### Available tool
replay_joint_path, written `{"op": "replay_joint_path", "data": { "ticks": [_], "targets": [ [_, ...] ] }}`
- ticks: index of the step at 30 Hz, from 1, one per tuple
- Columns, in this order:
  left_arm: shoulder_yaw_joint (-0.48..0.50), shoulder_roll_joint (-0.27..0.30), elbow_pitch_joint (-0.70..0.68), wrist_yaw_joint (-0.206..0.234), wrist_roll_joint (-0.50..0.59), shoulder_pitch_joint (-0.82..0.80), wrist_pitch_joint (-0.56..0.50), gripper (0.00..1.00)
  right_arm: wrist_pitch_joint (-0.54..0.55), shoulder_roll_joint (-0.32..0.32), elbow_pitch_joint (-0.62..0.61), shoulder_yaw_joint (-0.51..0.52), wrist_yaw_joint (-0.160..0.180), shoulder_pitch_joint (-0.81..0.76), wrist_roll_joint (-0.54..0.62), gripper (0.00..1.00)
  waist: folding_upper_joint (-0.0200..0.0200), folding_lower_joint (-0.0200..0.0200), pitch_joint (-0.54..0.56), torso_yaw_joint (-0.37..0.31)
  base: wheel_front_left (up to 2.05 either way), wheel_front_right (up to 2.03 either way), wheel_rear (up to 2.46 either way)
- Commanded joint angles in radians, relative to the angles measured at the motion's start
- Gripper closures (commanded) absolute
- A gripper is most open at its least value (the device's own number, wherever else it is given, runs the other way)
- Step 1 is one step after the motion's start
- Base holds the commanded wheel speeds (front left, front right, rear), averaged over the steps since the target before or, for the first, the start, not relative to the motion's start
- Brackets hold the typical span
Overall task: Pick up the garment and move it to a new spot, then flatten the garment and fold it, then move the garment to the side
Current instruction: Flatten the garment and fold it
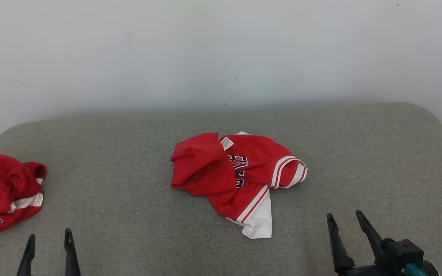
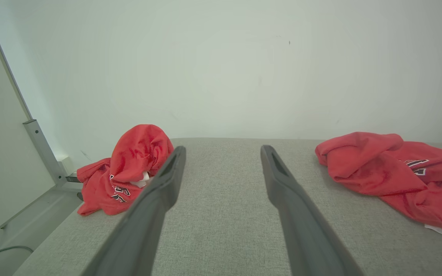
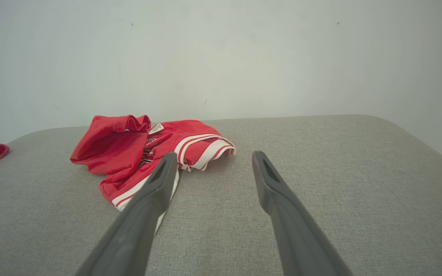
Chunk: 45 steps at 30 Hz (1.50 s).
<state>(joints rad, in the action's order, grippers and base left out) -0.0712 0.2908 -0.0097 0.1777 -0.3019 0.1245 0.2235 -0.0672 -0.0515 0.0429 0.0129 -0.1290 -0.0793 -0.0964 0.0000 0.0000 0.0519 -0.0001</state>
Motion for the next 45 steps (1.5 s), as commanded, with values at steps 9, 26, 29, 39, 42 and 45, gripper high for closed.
{"op": "replay_joint_path", "data": {
  "ticks": [9, 26, 29, 39, 42, 45],
  "targets": [
    [-0.015, 0.019, -0.005, 0.017, 0.032, 0.017, -0.006, 0.0, 0.004, 0.002, -0.004, -0.003, -0.004, -0.001, -0.001, 0.0, 0.0, 0.0, 0.009, 0.0, 0.0, 0.0, 0.0],
    [-0.033, 0.039, -0.031, 0.023, 0.034, 0.025, -0.028, 0.0, 0.006, 0.002, -0.002, -0.009, -0.004, -0.003, -0.001, 0.0, 0.0, 0.0, 0.012, 0.0, 0.0, 0.0, 0.0],
    [-0.036, 0.039, -0.033, 0.024, 0.032, 0.024, -0.03, 0.0, 0.007, 0.002, -0.003, -0.009, -0.004, -0.005, -0.003, 0.0, 0.0, 0.0, 0.01, 0.001, 0.0, 0.0, 0.0],
    [-0.037, 0.046, -0.036, 0.027, 0.023, 0.026, -0.031, 0.0, 0.008, 0.002, -0.002, -0.006, -0.004, -0.005, -0.003, 0.0, 0.0, 0.0, 0.004, 0.001, 0.0, 0.0, 0.0],
    [-0.038, 0.047, -0.035, 0.027, 0.022, 0.026, -0.03, 0.0, 0.006, 0.002, 0.001, -0.006, -0.004, -0.006, -0.005, 0.0, 0.0, 0.0, 0.003, 0.002, 0.0, 0.0, 0.0],
    [-0.041, 0.049, -0.033, 0.026, 0.021, 0.024, -0.031, 0.0, 0.004, 0.002, 0.0, -0.005, -0.004, -0.006, -0.006, 0.0, 0.0, 0.0, 0.0, 0.002, 0.0, 0.0, 0.0]
  ]
}}
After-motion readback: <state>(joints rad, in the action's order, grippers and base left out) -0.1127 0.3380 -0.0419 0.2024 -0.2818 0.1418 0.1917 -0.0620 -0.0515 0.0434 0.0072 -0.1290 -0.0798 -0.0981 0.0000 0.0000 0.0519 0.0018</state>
